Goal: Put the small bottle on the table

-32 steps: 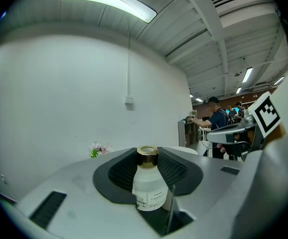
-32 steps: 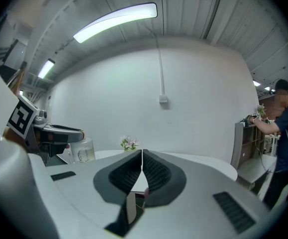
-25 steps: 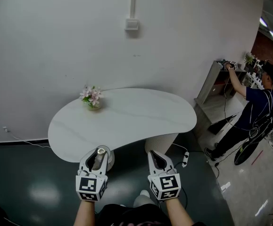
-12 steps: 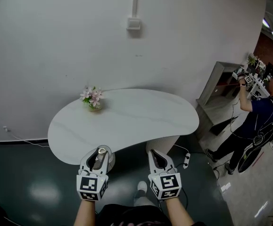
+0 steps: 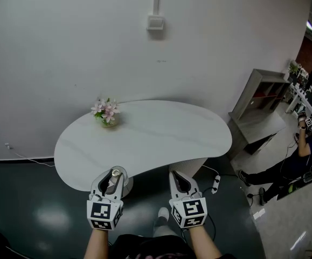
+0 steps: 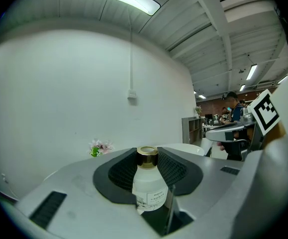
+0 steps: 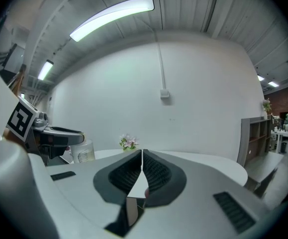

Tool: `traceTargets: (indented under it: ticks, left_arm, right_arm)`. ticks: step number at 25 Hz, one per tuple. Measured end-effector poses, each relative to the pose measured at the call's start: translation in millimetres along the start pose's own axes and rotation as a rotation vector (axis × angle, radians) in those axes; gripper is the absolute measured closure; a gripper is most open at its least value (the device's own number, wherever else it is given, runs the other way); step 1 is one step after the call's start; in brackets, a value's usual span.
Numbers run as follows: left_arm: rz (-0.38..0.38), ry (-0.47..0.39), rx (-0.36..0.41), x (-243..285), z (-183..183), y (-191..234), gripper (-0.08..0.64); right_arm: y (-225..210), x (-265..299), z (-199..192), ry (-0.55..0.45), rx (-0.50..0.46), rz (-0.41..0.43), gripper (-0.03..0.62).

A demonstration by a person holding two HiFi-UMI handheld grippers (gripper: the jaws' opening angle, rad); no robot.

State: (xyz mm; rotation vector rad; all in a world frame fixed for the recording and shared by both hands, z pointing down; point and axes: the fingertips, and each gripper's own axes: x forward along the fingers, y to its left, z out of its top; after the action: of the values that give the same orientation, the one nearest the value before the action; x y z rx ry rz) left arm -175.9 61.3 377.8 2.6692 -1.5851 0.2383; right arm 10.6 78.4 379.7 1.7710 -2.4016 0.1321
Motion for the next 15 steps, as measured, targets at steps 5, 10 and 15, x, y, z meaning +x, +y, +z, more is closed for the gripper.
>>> traceTargets:
  ticks: [5, 10, 15]
  left_arm:
    - [0.014, 0.008, 0.001, 17, 0, 3, 0.43]
    - [0.031, 0.01, 0.001, 34, 3, 9, 0.43]
    - [0.04, 0.017, -0.002, 59, 0, 12, 0.43]
  right_arm:
    - [-10, 16, -5, 0.008, 0.011, 0.013, 0.525]
    - [-21, 32, -5, 0.02, 0.014, 0.028, 0.525]
    - [-39, 55, -5, 0.02, 0.019, 0.034, 0.525]
